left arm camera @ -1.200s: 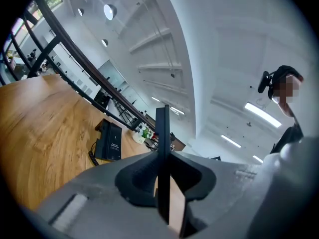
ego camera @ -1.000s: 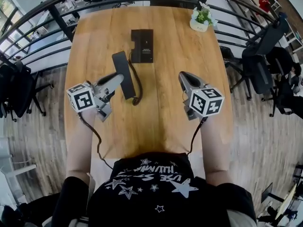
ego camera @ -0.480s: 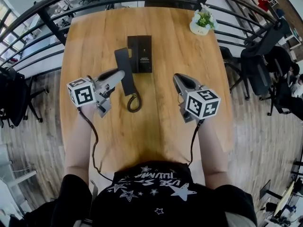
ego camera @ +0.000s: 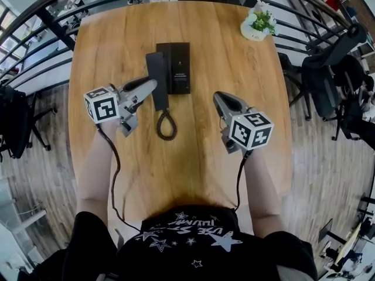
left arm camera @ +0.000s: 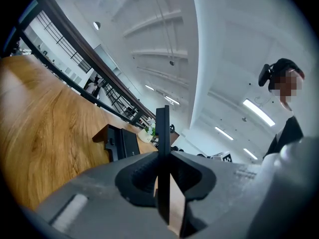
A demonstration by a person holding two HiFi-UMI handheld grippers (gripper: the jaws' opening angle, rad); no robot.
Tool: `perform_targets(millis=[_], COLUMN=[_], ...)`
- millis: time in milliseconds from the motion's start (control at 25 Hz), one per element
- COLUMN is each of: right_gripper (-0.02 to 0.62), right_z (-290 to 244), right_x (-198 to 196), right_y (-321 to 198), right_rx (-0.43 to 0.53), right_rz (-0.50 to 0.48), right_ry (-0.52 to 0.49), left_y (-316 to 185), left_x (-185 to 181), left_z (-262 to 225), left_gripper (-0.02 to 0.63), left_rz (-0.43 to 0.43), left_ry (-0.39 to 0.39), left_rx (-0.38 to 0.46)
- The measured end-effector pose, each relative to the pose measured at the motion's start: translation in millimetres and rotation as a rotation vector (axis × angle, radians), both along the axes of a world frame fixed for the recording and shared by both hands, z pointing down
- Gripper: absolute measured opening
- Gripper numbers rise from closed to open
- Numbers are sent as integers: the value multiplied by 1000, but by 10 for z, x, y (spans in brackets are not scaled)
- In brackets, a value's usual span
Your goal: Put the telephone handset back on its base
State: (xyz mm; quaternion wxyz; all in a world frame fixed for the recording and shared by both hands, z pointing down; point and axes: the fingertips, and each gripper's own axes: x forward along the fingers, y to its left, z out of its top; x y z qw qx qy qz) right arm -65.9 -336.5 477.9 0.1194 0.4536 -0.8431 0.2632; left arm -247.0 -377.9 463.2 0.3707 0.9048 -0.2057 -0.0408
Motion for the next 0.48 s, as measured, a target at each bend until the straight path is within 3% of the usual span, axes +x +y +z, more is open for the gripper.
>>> perform_targets(millis=[480], right_gripper=[2], right_z=[372], right_x=[-13], right_y=[-209], right_rx=[-47], right_rz=[14], right_ry=[-25], left_y=[-406], left_x=[66], left_z=[389], left_gripper=[77], left_rz=[19], left_ry=[7], left_rx=[-29])
